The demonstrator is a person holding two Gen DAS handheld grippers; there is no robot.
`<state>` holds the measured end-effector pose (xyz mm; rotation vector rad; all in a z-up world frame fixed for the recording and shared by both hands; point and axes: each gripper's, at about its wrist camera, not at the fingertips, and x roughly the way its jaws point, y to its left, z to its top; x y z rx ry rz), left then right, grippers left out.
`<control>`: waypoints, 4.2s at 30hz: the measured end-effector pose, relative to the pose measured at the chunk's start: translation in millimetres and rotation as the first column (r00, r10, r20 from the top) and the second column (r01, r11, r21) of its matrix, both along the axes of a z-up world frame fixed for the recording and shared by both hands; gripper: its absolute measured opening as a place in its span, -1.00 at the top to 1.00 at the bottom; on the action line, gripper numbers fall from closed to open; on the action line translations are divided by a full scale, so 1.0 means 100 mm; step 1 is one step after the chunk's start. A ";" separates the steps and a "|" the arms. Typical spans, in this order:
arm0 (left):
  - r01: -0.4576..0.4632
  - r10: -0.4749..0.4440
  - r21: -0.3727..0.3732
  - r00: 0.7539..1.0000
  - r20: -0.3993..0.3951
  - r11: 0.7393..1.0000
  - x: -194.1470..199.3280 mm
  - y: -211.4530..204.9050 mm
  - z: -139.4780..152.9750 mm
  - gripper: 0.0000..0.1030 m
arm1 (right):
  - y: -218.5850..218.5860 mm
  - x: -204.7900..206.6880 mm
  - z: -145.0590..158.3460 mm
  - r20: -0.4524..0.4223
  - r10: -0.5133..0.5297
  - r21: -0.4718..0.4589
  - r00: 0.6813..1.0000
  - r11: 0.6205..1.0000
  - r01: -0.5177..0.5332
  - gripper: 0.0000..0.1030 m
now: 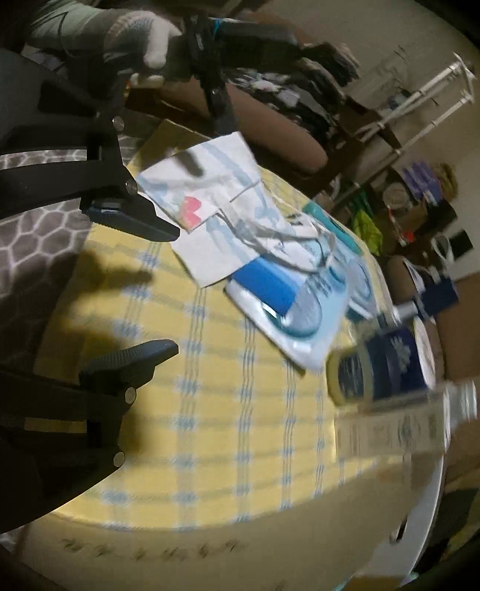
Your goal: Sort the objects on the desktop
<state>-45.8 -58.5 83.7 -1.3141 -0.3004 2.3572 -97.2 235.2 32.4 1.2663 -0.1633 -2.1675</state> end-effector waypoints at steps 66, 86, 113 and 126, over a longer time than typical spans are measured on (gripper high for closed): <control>0.344 -0.384 0.411 0.923 0.016 0.844 -1.88 4.13 1.02 -0.62 | 3.02 -1.57 1.26 -0.203 -0.356 0.107 0.912 0.918 0.382 -0.25; 0.226 -0.242 0.331 0.970 0.006 0.916 -0.91 2.37 1.13 -0.99 | 2.40 -0.82 1.36 -0.184 -0.302 0.151 0.935 0.932 0.330 -0.54; 0.047 -0.050 0.085 0.998 0.031 0.995 -0.18 0.12 -0.07 -1.00 | 0.01 -0.17 0.57 0.000 -0.070 -0.056 0.998 0.996 0.069 -0.83; 0.066 -0.076 0.150 0.995 0.063 0.987 -0.53 0.18 -0.40 -0.99 | -0.30 -0.36 -0.14 0.157 -0.127 -0.221 0.979 0.962 0.160 -0.83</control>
